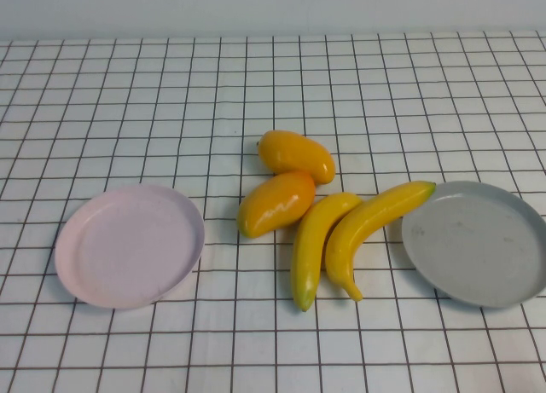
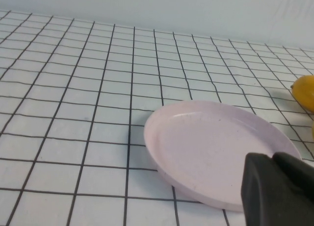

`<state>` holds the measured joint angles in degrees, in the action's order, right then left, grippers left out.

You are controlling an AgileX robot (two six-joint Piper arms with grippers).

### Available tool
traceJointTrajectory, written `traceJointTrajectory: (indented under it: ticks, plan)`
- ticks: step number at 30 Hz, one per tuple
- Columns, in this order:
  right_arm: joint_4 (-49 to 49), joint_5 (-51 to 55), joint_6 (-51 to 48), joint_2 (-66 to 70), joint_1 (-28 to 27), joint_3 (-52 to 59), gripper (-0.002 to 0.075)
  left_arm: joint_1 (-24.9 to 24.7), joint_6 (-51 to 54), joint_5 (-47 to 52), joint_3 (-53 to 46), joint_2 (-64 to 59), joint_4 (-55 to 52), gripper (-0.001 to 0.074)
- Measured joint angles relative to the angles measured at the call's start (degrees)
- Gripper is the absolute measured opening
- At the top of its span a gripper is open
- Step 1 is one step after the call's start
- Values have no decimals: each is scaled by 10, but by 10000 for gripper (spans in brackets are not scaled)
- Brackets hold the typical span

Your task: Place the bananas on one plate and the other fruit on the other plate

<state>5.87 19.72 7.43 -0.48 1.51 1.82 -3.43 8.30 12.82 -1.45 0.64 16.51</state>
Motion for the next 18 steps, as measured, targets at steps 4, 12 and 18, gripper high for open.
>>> traceJointTrajectory:
  ticks: [4,12,18]
  plan:
    - [0,0,0,0,0,0,-16,0,-1,-2,0,0,8,-3]
    - [0,0,0,0,0,0,-16,0,-1,-3,0,0,10,-3]
    - [0,0,0,0,0,0,-16,0,-1,-3,0,0,10,-3]
